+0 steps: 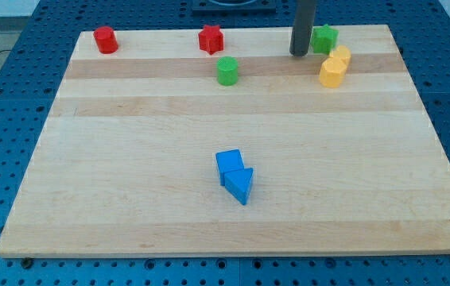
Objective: Move your arm to the right of the yellow hexagon
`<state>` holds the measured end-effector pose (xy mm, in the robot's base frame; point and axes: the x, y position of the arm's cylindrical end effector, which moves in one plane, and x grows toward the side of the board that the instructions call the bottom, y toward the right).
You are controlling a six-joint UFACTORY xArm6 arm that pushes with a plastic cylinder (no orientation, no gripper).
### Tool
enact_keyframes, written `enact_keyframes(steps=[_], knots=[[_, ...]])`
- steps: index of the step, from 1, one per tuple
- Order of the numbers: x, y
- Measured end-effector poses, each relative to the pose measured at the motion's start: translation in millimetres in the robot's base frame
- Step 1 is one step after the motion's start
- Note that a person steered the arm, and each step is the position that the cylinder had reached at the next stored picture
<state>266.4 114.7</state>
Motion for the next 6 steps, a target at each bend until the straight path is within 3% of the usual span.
enact_keyframes(steps=[3, 6], knots=[[-27.9, 61.9], [0.3, -81.0]])
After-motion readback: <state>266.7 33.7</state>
